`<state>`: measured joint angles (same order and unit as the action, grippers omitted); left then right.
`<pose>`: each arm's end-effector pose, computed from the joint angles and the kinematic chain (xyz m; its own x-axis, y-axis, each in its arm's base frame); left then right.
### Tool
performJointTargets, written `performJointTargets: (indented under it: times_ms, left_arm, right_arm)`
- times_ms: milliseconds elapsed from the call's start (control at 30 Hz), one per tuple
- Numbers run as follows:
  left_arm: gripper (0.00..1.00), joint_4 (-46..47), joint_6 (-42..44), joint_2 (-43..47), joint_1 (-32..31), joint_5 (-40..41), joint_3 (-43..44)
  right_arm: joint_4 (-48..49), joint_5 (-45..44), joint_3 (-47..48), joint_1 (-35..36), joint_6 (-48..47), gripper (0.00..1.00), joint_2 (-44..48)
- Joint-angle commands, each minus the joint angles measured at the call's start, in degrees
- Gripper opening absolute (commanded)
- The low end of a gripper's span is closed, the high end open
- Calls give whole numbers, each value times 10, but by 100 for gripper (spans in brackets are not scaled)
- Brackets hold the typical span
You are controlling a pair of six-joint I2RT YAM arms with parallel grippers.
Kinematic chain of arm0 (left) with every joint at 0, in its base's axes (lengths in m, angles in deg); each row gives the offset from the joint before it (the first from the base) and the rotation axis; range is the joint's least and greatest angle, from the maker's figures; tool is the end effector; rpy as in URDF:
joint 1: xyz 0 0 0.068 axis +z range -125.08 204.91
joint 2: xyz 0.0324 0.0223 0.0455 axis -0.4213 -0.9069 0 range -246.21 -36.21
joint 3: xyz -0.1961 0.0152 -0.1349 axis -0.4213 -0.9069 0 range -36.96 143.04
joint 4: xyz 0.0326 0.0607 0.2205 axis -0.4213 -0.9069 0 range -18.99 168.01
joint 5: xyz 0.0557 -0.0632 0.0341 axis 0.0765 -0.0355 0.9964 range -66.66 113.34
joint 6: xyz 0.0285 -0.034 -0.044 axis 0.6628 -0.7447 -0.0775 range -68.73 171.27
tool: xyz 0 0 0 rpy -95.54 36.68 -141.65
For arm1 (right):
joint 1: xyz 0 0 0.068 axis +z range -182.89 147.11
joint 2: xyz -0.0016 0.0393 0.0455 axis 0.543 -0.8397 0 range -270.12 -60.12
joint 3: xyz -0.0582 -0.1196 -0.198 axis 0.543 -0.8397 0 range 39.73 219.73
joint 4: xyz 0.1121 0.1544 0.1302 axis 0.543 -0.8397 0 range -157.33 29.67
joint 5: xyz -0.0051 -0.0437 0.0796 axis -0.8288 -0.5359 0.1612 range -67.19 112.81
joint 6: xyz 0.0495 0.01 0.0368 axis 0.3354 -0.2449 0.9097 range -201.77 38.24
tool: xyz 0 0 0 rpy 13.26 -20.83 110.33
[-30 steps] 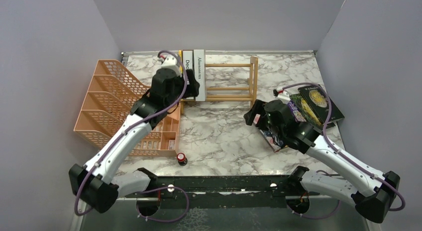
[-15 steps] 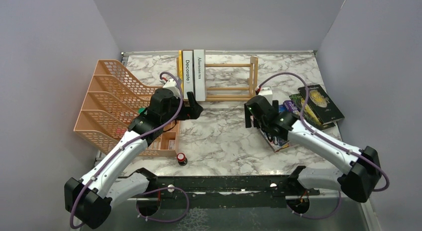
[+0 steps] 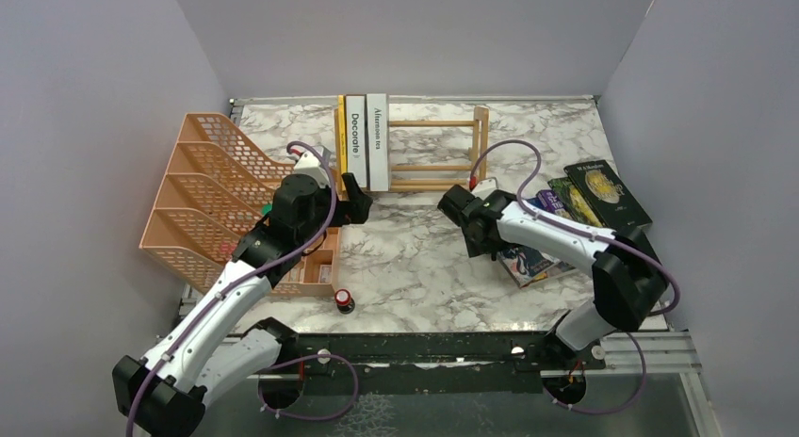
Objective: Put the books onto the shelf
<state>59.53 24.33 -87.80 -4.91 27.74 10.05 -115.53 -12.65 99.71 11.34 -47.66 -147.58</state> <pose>0.1807 -0.0994 0.2878 -0.4999 -0.2341 -0.8338 0.2336 0.8906 -0.3901 0.1915 0.1477 0.1851 -0.8774 -0.2167 -0.4281 -0.0280 0.9139 -0.4050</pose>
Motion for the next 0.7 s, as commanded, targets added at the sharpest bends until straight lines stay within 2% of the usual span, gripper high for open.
performJointTargets:
  times_ms: [0,267,667]
  left_arm:
    - [95,12,-3,22,1,27,-18]
    - [95,10,-6,36,1,38,-27]
    - [95,9,-7,29,1,49,-30]
  right_arm:
    - [-73,-64,35,8,28,87,-40]
    - [-105,-137,53,25,28,88,-125]
    - [0,-120,17,38,-58,83,-168]
